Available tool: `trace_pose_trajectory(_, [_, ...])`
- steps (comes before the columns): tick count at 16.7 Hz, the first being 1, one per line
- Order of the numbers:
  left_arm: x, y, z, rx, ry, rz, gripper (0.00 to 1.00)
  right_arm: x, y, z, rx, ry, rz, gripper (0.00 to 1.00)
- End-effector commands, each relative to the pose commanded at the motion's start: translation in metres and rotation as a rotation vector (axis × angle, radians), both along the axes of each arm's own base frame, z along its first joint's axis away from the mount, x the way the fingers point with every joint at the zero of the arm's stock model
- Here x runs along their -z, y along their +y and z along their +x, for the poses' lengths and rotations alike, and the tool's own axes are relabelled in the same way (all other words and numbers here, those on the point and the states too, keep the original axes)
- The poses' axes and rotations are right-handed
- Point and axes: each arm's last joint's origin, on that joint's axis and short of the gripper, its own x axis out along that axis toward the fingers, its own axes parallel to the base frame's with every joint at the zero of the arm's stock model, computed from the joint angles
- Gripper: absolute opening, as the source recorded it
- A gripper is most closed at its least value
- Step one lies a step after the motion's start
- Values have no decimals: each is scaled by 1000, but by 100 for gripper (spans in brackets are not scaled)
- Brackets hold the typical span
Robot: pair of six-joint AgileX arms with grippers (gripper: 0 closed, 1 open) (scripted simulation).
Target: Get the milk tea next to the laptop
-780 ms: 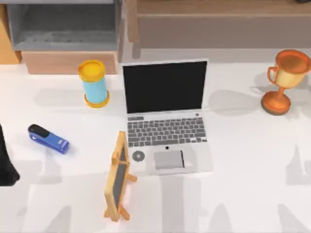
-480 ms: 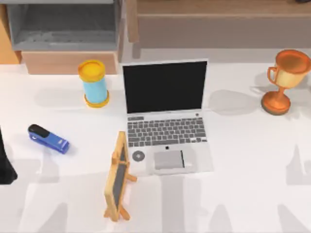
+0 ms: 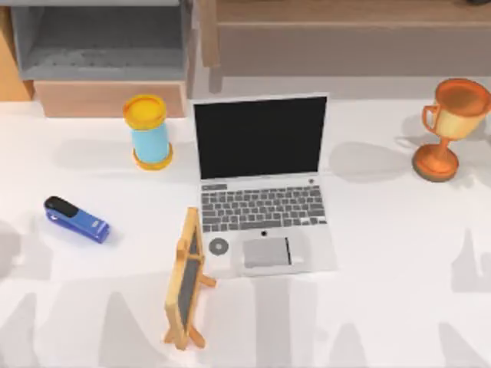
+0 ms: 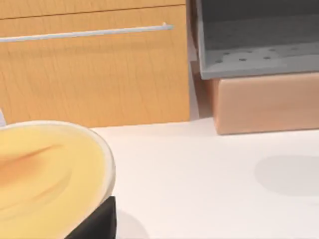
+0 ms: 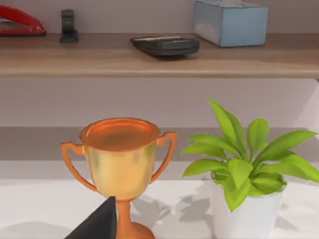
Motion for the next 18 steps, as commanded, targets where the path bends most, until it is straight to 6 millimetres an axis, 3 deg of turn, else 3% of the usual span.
trace_pose_trajectory(4, [17,48,5,7,54,-39,100,0,0,0,0,0,0,100])
trace_pose_trajectory(9, [43,92,-10,8,43,-86,100,0,0,0,0,0,0,100])
trace_pose_trajectory(12, [51,102,-19,5,27,-93,100,0,0,0,0,0,0,100])
trace_pose_trajectory(18, [52,102,-19,7,28,-96,100,0,0,0,0,0,0,100])
